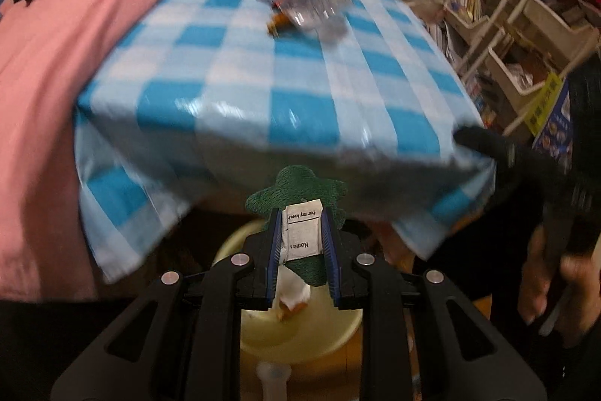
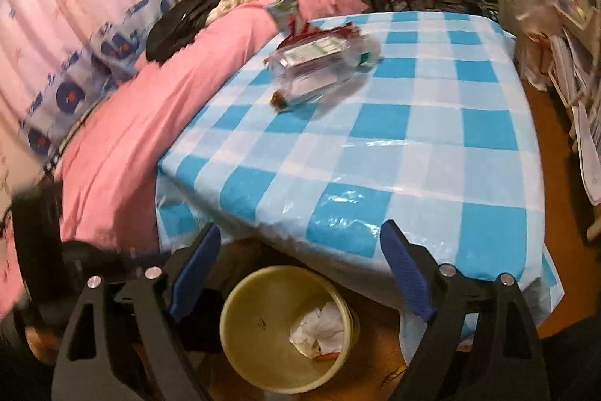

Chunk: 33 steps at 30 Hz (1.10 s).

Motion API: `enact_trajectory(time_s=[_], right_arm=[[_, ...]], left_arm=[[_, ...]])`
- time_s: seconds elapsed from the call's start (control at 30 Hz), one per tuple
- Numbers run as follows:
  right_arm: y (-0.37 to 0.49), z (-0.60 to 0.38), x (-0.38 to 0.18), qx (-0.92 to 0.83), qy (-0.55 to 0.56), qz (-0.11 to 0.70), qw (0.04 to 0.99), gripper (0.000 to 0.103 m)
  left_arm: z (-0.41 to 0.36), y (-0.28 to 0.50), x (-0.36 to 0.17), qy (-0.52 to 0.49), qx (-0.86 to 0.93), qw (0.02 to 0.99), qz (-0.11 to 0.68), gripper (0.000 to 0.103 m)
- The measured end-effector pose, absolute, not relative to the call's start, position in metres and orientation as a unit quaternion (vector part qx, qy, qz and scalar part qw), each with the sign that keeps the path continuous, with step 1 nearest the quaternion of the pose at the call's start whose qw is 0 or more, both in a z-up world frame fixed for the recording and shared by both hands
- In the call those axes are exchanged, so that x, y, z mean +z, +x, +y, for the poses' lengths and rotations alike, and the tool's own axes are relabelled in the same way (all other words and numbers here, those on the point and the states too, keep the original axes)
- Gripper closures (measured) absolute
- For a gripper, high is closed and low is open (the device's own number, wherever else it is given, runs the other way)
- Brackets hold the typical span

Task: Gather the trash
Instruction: 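Drop the tissue into the yellow bin with the right tool while the left tool drops the green felt there, then grasp the long orange peel with the left tool while the right tool reaches the clear bottle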

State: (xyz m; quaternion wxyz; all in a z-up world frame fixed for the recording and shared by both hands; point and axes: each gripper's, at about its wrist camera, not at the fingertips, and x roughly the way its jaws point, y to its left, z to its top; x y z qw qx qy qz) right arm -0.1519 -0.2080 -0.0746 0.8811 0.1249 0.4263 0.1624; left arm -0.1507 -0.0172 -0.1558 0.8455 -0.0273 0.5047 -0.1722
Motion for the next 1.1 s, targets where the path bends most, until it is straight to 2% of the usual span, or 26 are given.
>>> enact_trajectory(time_s=[0.13,0.23,0.27,0.3,0.4,0.47,0.67,0.83,1.1], right_arm=[[-0.155,-0.207,-0.067,0.158,0.112,0.408,0.892,0.020],[-0.174,-0.204,-0.045,0.111,0.060,0.336,0.933,0.019],[-0.180,-0.204,-0.038,0.098,0.048,0.307,0.946,0.009],[-0.190,-0.204,-0.027,0.082,0.030,0.258,0.962,0.006],[-0.201,-0.206,-0.027,0.074,0.013,0.209,0.975,0.006],[-0.197,-0.208,-0.034,0.075,0.016,0.222,0.972,0.006],[-0.185,-0.206,-0.041,0.089,0.029,0.261,0.961,0.006],[-0.184,-0.204,-0.047,0.091,0.031,0.286,0.953,0.006],[-0.183,-0.204,-0.052,0.094,0.035,0.306,0.947,0.006]], left_arm=[[-0.031,-0.166,-0.172,-0.006,-0.184,0.822,0.539,0.082],[-0.042,-0.171,-0.185,0.021,-0.188,0.805,0.563,0.067],[-0.043,-0.173,-0.185,0.030,-0.184,0.806,0.563,0.060],[-0.043,-0.174,-0.185,0.031,-0.182,0.808,0.560,0.055],[-0.037,-0.174,-0.180,0.015,-0.176,0.817,0.549,0.048],[-0.030,-0.171,-0.173,-0.004,-0.171,0.827,0.536,0.047],[0.003,-0.166,-0.143,-0.068,-0.114,0.882,0.452,0.034],[0.022,-0.156,-0.129,-0.095,-0.066,0.906,0.407,0.034],[0.026,-0.128,-0.117,-0.092,-0.049,0.914,0.392,0.034]])
